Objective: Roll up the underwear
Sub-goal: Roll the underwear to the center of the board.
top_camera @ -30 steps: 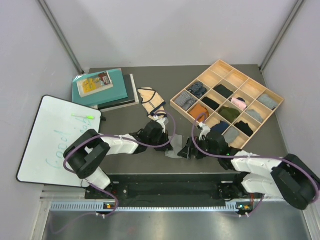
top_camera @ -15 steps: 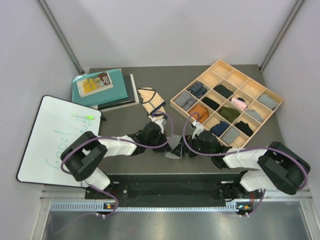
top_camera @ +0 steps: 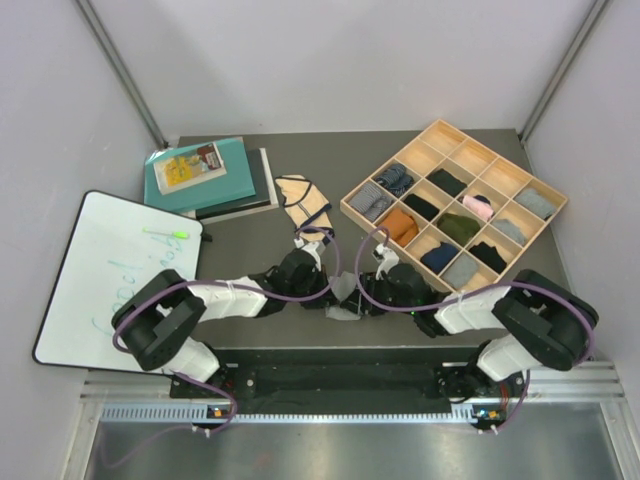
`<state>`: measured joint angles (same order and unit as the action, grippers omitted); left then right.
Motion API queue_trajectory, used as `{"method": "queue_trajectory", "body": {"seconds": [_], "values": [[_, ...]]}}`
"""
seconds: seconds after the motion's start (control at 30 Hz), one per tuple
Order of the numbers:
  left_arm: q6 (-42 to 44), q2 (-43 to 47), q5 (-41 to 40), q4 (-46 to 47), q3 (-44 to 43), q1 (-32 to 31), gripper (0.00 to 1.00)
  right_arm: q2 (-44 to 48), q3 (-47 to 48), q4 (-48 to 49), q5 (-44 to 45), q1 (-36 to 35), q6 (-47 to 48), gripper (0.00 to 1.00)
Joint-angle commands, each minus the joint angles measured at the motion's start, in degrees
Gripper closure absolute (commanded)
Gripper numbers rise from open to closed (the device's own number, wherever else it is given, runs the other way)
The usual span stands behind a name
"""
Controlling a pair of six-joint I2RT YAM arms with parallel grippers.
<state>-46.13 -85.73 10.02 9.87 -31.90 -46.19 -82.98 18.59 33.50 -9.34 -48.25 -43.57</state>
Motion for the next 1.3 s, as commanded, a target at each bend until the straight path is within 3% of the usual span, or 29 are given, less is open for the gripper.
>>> {"method": "queue_trajectory", "body": {"seconds": [0.0, 0.03, 0.23, 0.4, 0.53, 0.73, 1.27], "values": [[-0.3, 2.0, -2.0, -0.7, 2.2, 0.0, 1.00, -6.4, -1.6, -11.8, 1.2, -2.2, -0.5, 0.58], [-0.3, 2.4, -1.9, -0.5, 2.3, -0.1, 1.00, -7.7, -1.4, -12.0, 1.3, -2.4, -0.8, 0.70], [0.8, 7.0, -4.0, -2.7, 2.1, -0.1, 0.96, -10.7, 1.0, -13.5, 2.0, -2.6, -1.3, 0.88], [2.5, 13.7, -7.6, -8.4, 2.5, -0.1, 0.67, -10.5, 1.6, -15.5, 2.8, -2.6, -1.3, 0.92], [3.4, 17.8, -9.1, -9.7, 3.7, -0.1, 0.55, -10.7, 1.7, -15.5, 2.7, -2.6, -1.6, 0.93], [3.6, 16.8, -6.4, -5.1, 6.1, -0.1, 0.42, -10.7, 1.8, -15.1, 2.2, -2.5, -1.4, 0.94], [2.4, 8.4, -7.6, 5.9, 9.7, -0.1, 0.46, -11.0, 1.9, -14.1, 1.1, -2.6, -1.8, 0.94]]}}
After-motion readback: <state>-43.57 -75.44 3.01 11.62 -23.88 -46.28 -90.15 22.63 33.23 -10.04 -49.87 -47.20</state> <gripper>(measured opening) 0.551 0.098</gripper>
